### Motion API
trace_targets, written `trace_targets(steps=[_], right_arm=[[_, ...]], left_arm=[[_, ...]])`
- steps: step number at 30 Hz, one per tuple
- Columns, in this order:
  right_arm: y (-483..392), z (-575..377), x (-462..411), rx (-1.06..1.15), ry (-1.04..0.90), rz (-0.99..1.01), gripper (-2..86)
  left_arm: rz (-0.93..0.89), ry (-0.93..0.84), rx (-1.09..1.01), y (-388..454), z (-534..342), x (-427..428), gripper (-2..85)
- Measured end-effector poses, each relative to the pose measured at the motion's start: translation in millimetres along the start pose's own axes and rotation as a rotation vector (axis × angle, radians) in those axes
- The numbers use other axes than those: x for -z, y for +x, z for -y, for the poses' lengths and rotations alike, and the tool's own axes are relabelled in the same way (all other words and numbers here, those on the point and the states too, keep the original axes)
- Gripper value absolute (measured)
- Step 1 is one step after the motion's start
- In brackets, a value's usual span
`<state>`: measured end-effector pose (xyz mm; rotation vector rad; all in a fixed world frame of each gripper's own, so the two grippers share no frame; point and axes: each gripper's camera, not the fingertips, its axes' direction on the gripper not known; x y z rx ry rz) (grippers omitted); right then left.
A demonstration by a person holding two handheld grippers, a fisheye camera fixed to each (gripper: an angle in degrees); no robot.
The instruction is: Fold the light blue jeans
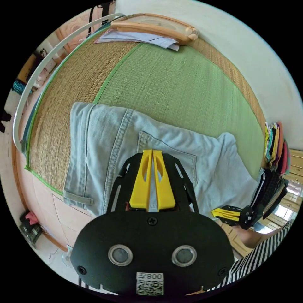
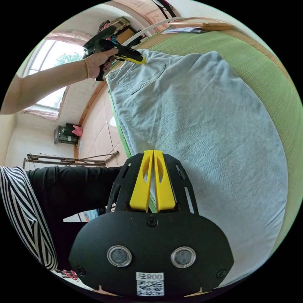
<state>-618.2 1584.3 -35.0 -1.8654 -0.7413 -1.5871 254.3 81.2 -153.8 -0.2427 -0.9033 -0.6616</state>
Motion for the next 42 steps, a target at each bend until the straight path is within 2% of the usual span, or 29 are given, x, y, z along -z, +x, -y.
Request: trace_targets(steps=[3,6,10,13,14,17,21,23,26,29,34,42], right_arm=[[8.8,-13.5,-6.0,-0.064,-0.023,0.065,0.1],[16.9,-52.9,3.7,-0.182,0.086,0.027,0.1],[51.1,-125.7,-19.6,-0.464,0.09,0.008,0.1],[75.8,-177.3,-40.3,-0.627,0.197,0.238,0.1],[78.5,-194.5,-45.6,-0.662,0.221,0.261,0.2],[76.9,-246.2,-39.9,-0.754,0.32,0.175,0.3],[86.8,-345.3,-23.7,-0.995,0.543,0.111,1.0],[90.5,-416.7,-15.5,-1.166,0.677,0.01,2.6],[89.5,-487.5,-11.8,-1.316,0.776,-0.118,5.6],[89.5,-524.8,-17.0,-1.352,0.801,-0.227,7.3],[109.2,-543.5,-49.9,-1.359,0.754,-0.236,7.9],[99.5,-569.7,-84.0,-1.395,0.821,-0.237,8.6]], left_arm=[[-0.04,0.001,-0.079,23.7,-14.5,32.4,0.1],[-0.151,-0.01,-0.223,66.5,-25.7,60.0,0.1],[-0.256,-0.115,-0.489,154.2,-35.2,67.3,0.2],[-0.387,-0.232,-0.635,223.5,-40.5,59.6,0.4],[-0.462,-0.277,-0.697,253.7,-43.8,59.1,0.5],[-0.571,-0.366,-0.904,338.2,-59.9,65.0,1.2],[-0.579,-0.434,-1.17,444.3,-84.6,74.2,3.9],[-0.558,-0.474,-1.29,510.4,-98.4,73.5,6.3],[-0.505,-0.489,-1.403,585.9,-114.2,73.7,8.1],[-0.423,-0.488,-1.507,646.9,-132.7,77.2,9.4],[-0.293,-0.486,-1.609,705.9,-160.2,82.2,10.0],[-0.346,-0.518,-1.618,736.0,-184.5,112.8,9.2]])
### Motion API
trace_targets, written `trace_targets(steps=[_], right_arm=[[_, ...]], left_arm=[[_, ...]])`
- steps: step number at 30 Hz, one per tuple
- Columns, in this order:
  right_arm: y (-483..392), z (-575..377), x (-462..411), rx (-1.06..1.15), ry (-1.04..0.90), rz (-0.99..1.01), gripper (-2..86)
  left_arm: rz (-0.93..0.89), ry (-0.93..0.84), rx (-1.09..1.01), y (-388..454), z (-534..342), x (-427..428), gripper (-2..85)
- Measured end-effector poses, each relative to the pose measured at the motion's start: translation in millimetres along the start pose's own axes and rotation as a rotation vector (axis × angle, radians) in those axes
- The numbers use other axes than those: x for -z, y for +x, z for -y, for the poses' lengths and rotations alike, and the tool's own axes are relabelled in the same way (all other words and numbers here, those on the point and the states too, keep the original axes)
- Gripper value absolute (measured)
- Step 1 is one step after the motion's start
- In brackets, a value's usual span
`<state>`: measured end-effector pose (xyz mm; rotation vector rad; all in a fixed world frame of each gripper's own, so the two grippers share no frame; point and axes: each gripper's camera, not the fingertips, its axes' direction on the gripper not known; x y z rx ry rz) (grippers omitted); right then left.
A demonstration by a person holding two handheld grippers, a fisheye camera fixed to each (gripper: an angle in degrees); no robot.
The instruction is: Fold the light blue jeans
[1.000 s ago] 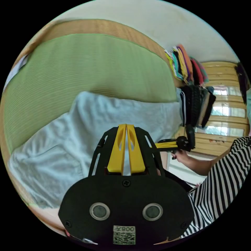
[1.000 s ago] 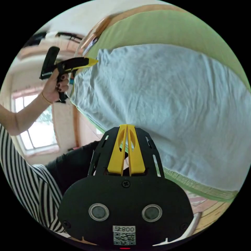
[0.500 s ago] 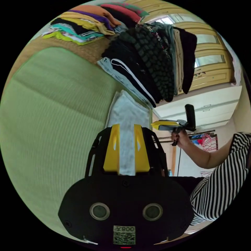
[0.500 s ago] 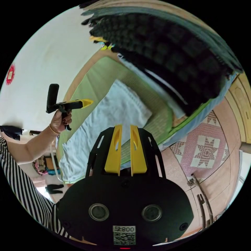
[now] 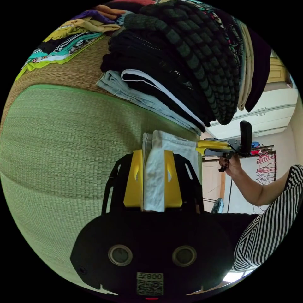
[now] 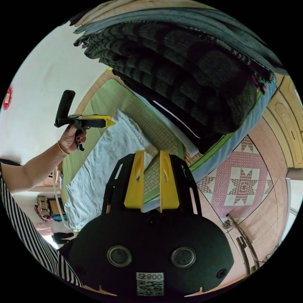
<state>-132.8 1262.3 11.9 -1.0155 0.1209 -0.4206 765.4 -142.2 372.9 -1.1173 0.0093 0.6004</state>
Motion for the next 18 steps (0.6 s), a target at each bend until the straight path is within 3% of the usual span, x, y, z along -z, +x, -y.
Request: trace_targets(steps=[3,10,18], right_arm=[[8.2,-2.7,-4.4,0.001,0.014,0.044,9.3],[3.0,10.1,-30.7,0.082,-0.055,-0.056,8.7],[21.0,18.5,-35.4,0.061,-0.073,0.014,7.4]], left_arm=[[0.02,-0.023,-0.02,11.4,11.3,6.0,7.8],[-0.016,-0.053,-0.005,22.6,29.6,13.3,3.9],[-0.084,-0.021,-0.032,28.5,35.7,30.2,2.8]])
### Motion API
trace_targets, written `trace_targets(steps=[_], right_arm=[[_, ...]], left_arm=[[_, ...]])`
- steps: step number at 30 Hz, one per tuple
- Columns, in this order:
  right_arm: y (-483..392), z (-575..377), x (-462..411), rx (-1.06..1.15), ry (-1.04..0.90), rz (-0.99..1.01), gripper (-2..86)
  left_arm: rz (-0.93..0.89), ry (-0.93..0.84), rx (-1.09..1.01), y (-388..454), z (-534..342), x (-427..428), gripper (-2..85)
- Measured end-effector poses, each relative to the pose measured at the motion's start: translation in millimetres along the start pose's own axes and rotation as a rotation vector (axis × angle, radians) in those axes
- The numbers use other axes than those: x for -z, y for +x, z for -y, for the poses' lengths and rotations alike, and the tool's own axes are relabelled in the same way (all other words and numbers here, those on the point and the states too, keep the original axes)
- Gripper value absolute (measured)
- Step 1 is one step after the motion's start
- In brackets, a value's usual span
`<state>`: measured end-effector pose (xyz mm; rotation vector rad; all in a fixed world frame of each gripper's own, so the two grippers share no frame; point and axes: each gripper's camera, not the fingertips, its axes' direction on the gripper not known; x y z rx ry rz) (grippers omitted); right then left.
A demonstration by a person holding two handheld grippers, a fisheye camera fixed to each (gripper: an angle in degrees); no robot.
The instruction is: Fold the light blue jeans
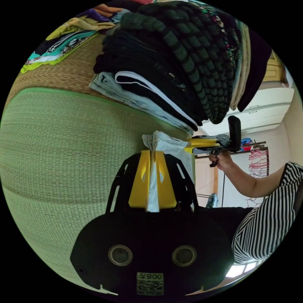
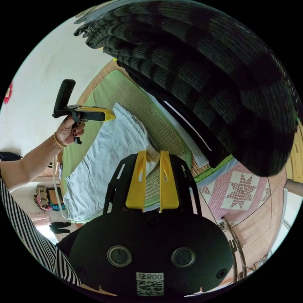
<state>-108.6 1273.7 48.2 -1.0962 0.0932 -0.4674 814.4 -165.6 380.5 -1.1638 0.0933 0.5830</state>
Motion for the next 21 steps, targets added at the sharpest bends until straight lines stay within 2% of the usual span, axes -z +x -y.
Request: trace_targets(steps=[4,12,21], right_arm=[[-14.8,8.6,4.3,0.043,-0.014,-0.062,7.2],[-50.2,18.6,56.4,0.131,0.019,0.001,7.1],[-139.3,23.9,84.2,0.315,-0.071,0.292,6.9]], left_arm=[[-0.042,0.018,-0.034,2.0,-1.8,12.6,2.6],[-0.098,0.077,-0.107,-1.1,-22.4,44.0,2.4],[-0.095,0.138,-0.198,-9.6,-113.7,93.3,2.6]])
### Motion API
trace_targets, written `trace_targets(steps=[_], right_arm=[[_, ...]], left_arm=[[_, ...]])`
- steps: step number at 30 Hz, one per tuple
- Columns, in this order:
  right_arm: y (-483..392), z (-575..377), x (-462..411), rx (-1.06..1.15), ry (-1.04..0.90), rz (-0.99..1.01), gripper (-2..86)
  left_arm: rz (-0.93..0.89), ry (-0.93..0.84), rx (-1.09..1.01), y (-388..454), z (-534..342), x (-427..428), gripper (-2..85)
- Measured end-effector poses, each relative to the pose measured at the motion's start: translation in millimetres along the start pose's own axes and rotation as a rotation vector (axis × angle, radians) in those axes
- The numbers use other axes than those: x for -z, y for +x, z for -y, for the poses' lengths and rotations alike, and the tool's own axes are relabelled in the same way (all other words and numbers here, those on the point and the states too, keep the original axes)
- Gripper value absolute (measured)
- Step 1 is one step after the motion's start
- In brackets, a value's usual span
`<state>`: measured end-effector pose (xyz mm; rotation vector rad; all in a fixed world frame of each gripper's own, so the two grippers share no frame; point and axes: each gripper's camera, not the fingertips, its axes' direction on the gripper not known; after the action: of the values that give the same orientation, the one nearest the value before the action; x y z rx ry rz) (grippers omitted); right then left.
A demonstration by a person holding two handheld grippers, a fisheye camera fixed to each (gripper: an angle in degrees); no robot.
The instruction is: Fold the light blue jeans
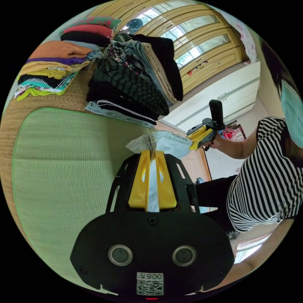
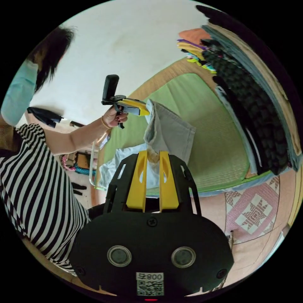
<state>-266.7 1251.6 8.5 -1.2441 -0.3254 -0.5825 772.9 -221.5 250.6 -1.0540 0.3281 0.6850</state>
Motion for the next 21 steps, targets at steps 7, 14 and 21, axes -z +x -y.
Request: trace_targets(steps=[7,14,21], right_arm=[[-71.5,32.3,-86.2,0.124,-0.232,0.266,6.5],[-79.5,57.6,-169.2,0.108,-0.414,0.295,3.8],[-112.9,60.5,-253.7,0.163,-0.598,0.333,3.1]], left_arm=[[0.026,0.015,0.157,-20.5,-132.8,26.8,2.5],[0.064,0.065,0.356,-75.8,-248.3,8.5,2.5],[0.055,0.074,0.442,-139.1,-316.2,-24.6,2.9]])
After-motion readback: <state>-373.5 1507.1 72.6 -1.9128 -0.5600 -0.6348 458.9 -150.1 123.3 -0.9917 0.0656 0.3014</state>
